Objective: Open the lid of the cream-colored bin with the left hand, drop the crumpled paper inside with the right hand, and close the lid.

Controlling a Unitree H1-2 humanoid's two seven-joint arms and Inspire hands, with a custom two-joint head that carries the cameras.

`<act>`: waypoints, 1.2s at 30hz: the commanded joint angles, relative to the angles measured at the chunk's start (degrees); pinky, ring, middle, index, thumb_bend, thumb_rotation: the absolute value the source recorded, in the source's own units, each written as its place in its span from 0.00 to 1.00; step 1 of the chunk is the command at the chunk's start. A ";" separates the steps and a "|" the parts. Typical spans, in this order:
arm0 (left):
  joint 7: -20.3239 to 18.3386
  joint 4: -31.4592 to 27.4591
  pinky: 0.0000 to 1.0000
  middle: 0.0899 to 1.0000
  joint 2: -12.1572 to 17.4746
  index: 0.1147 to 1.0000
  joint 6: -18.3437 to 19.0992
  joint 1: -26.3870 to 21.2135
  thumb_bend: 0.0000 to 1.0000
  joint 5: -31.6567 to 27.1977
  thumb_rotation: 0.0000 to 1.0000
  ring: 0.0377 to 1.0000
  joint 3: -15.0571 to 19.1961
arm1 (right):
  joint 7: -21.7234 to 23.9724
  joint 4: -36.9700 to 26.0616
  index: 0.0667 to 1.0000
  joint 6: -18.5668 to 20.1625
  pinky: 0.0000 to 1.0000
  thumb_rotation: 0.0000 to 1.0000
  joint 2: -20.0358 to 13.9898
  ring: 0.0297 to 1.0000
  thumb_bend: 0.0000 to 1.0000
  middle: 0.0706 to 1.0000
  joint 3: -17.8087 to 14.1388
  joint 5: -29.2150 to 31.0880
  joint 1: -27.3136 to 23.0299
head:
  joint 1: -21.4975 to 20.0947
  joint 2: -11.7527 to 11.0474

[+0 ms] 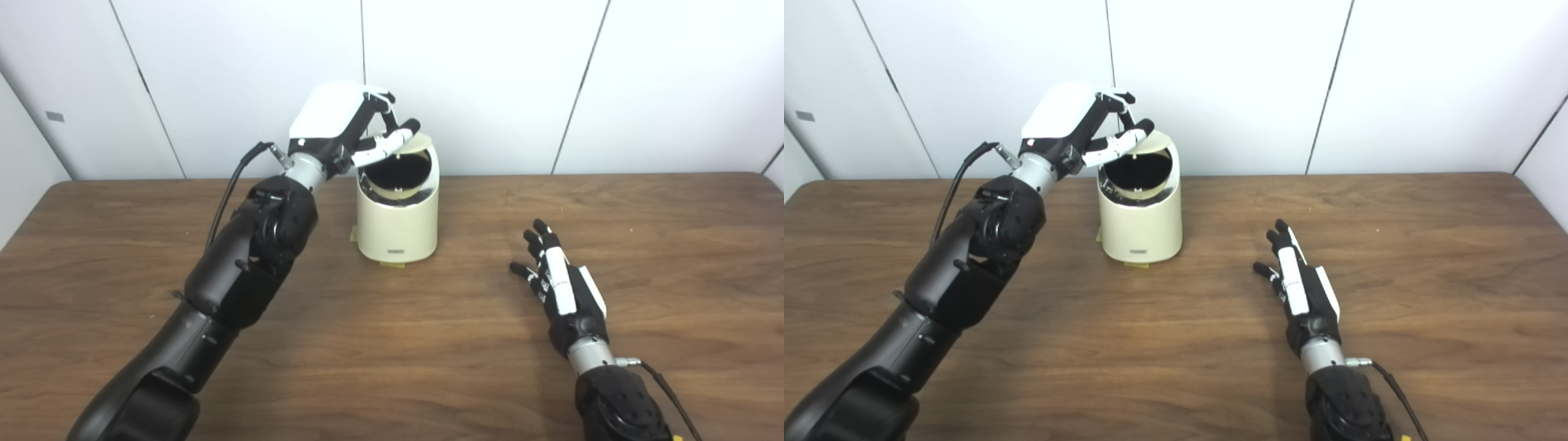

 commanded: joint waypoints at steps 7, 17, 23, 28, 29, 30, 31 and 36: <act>1.00 0.05 0.84 0.81 2.41 0.49 -3.84 0.05 0.47 7.42 0.91 0.88 -1.87 | -0.50 -2.71 0.97 1.60 1.00 0.96 0.30 1.00 0.58 0.92 0.59 -1.06 0.02 | -0.53 0.30; 3.23 2.93 0.82 0.82 2.34 0.50 -8.30 3.59 0.49 7.32 0.79 0.88 -0.87 | -0.53 -7.08 0.97 6.23 1.00 0.96 -0.91 1.00 0.58 0.94 1.38 -3.24 0.92 | -1.09 1.12; 2.76 3.53 0.84 0.84 2.48 0.54 -8.54 4.49 0.47 8.77 0.77 0.91 -1.85 | -0.50 -8.01 0.97 7.03 1.00 0.97 -0.83 1.00 0.57 0.95 0.60 -2.53 1.10 | -1.18 1.44; 3.37 4.71 0.86 0.86 3.33 0.56 -9.20 4.67 0.49 12.91 0.85 0.92 -4.59 | -1.04 -9.03 0.97 7.81 1.00 0.97 -0.31 1.00 0.59 0.95 -0.33 -2.12 1.16 | -1.33 1.76; 3.77 4.91 0.86 0.86 3.60 0.56 -9.37 4.72 0.50 14.22 0.88 0.93 -5.38 | -1.07 -9.15 0.98 7.83 1.00 0.97 -0.36 1.00 0.60 0.95 -0.42 -2.18 1.16 | -1.28 1.93; 4.15 5.03 0.86 0.86 3.79 0.56 -9.53 4.84 0.50 15.28 0.91 0.93 -6.02 | -1.01 -9.20 0.98 7.69 1.00 0.98 -0.43 1.00 0.60 0.96 -0.53 -2.15 1.17 | -1.28 1.93; 4.12 4.89 0.86 0.86 3.97 0.56 -9.58 5.08 0.50 15.95 0.91 0.93 -6.59 | -0.91 -9.29 0.98 7.63 1.00 0.98 -0.37 1.00 0.60 0.96 -0.82 -1.73 1.18 | -1.28 1.93; 4.60 4.33 0.87 0.87 4.31 0.55 -10.26 6.51 0.53 17.47 0.93 0.94 -7.63 | -0.47 -9.09 0.99 7.36 1.00 0.98 -0.64 1.00 0.61 0.97 -1.53 -0.88 0.87 | -1.09 2.19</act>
